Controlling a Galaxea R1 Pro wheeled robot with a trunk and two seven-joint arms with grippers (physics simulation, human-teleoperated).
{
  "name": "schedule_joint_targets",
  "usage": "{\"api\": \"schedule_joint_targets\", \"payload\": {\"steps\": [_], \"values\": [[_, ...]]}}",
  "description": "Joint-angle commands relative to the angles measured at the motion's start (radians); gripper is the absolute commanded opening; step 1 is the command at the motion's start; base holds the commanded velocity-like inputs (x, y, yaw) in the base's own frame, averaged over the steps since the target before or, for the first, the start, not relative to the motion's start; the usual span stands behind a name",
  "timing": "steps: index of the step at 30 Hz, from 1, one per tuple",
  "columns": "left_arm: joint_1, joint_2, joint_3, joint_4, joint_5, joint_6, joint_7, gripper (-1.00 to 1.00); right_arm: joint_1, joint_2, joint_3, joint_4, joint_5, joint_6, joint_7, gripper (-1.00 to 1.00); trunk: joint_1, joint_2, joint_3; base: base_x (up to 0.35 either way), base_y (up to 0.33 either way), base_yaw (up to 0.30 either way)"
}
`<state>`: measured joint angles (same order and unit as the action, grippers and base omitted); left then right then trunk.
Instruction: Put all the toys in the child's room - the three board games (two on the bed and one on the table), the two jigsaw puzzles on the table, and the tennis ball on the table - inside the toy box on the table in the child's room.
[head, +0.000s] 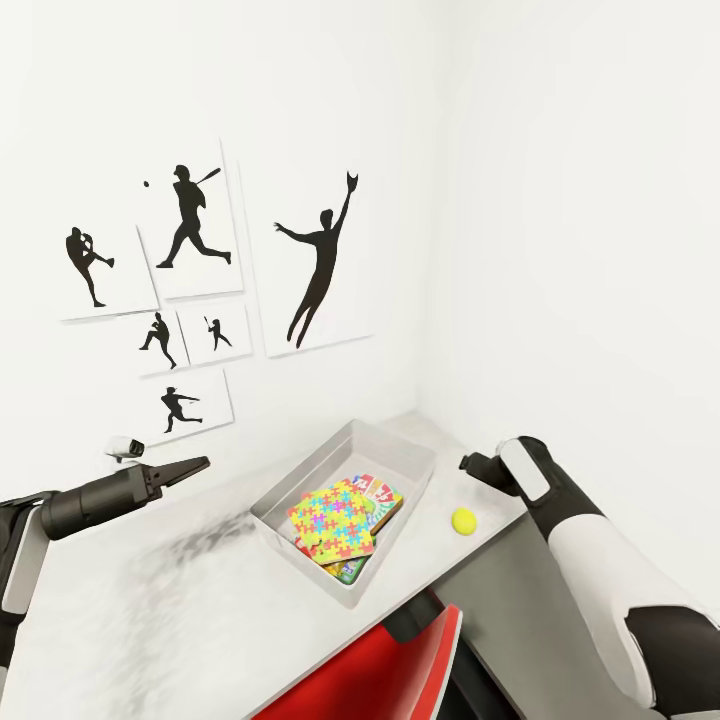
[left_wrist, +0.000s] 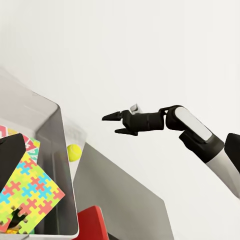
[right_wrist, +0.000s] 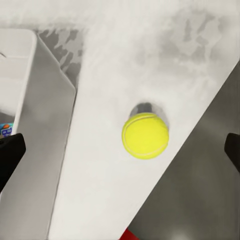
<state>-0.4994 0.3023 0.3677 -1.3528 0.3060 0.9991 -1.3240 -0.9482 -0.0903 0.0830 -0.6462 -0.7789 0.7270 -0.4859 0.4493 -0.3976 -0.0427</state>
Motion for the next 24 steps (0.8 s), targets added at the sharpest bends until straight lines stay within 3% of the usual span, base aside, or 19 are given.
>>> {"api": "schedule_joint_targets", "payload": {"steps": [1, 16, 21, 24], "values": [[-0.001, 0.000, 0.000, 0.000, 0.002, 0.009, -0.001, 1.00, -0.001, 0.000, 0.007, -0.001, -0.009, 0.002, -0.009, 1.00, 0.001, -0.002, -0.002, 0.000, 0.000, 0.000], [-0.002, 0.009, 0.003, 0.000, 0.003, 0.014, -0.007, 1.00, -0.001, 0.001, 0.030, -0.001, -0.007, 0.008, -0.010, 1.00, 0.001, -0.002, -0.003, 0.000, 0.000, 0.000], [-0.001, 0.057, 0.002, 0.000, 0.013, 0.027, -0.023, 1.00, -0.001, 0.001, 0.032, 0.000, -0.008, 0.009, -0.010, 1.00, 0.001, -0.002, -0.006, 0.000, 0.000, 0.000], [-0.001, 0.072, 0.001, 0.000, 0.012, 0.036, -0.050, 1.00, -0.001, -0.002, 0.032, 0.000, -0.008, 0.010, -0.010, 1.00, 0.001, -0.002, -0.008, 0.000, 0.000, 0.000]]}}
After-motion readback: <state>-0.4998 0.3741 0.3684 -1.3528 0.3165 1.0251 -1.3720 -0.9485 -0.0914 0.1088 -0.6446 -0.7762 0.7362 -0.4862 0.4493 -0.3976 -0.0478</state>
